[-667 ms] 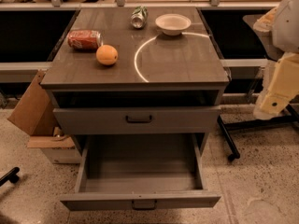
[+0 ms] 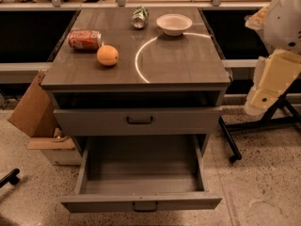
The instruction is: Place orange into middle drawer
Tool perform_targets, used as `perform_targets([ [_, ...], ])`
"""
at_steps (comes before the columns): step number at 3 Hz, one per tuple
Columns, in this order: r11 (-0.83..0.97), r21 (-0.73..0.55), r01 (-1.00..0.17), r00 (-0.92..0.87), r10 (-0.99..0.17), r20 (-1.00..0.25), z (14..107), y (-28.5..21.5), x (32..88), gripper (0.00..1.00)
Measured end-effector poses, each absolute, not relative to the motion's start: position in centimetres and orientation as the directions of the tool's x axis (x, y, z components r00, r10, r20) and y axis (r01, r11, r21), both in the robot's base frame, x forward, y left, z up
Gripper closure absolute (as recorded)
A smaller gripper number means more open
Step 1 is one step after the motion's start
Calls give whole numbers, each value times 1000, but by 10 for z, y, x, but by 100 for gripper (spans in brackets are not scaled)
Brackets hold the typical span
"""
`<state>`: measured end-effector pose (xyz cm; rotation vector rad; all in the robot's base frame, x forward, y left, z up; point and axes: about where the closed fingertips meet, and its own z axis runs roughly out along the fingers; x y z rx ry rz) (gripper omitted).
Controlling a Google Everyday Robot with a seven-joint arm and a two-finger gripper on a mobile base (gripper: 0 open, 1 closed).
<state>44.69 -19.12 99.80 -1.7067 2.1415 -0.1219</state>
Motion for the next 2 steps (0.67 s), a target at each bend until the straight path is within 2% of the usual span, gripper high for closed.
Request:
perform_targets([
  [2,244,-317,-917,-159,-950,-269,996,-186,451,0],
])
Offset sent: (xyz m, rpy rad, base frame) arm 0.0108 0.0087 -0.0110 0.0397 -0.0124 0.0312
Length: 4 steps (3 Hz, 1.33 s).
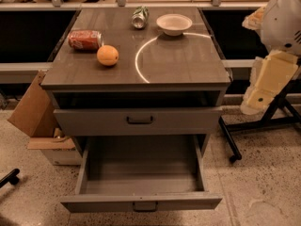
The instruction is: Place orange into middle drawer
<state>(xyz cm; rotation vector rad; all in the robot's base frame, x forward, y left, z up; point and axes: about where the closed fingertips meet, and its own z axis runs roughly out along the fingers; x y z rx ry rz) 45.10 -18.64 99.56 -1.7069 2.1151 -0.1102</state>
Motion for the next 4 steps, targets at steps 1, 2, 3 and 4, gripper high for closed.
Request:
perform_targets([
  [1,213,-318,-924,-106,-941,-323,986,-171,465,0],
  [2,179,-304,-936,-42,-913,-406,974,-142,492,0],
  [3,179,-304,-936,-42,-913,-406,974,-142,492,0],
  [4,183,-307,-934,-33,-899,-436,973,-132,503,0],
])
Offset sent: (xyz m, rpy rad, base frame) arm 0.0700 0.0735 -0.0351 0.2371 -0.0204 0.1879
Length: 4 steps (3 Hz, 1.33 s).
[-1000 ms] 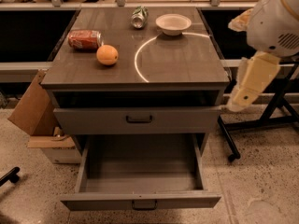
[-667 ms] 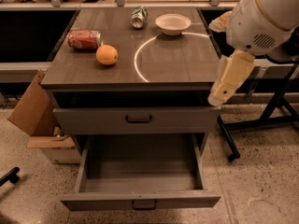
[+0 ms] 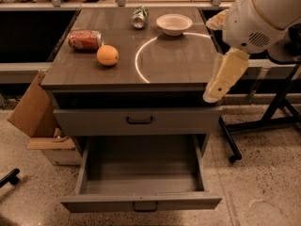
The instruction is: Place orange into middle drawer
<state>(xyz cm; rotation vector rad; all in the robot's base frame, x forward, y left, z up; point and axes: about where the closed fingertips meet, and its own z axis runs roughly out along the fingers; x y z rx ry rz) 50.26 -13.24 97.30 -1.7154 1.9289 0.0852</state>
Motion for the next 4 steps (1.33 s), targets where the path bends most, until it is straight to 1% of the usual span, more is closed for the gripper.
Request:
perform_targets([
  [1,205,-297,-933,-19,-850,-527,963,-107,544,0],
  [3,269,-206,-941,-78,-764,-641,923,-57,611,0],
  [4,269,-206,-941,-78,-764,-641,923,-57,611,0],
])
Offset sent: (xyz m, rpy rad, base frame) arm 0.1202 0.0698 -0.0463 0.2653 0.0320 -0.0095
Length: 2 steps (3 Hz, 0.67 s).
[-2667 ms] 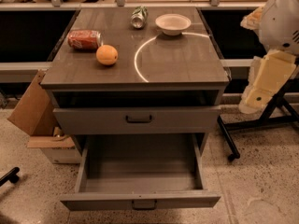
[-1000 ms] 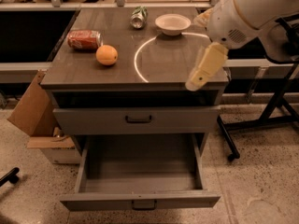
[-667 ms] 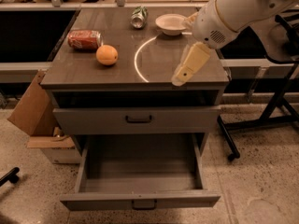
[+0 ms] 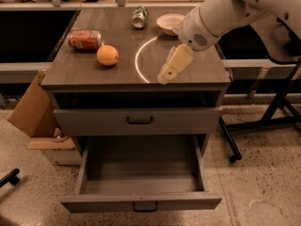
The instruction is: Place orange into middle drawer
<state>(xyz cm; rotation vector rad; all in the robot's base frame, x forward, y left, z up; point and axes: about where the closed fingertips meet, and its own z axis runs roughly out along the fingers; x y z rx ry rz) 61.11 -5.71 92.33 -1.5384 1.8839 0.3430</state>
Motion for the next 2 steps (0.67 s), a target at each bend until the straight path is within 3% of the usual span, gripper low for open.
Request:
perform_targets([
  [2,336,-152,-929,-134,-691,-710,898,-32,667,0],
])
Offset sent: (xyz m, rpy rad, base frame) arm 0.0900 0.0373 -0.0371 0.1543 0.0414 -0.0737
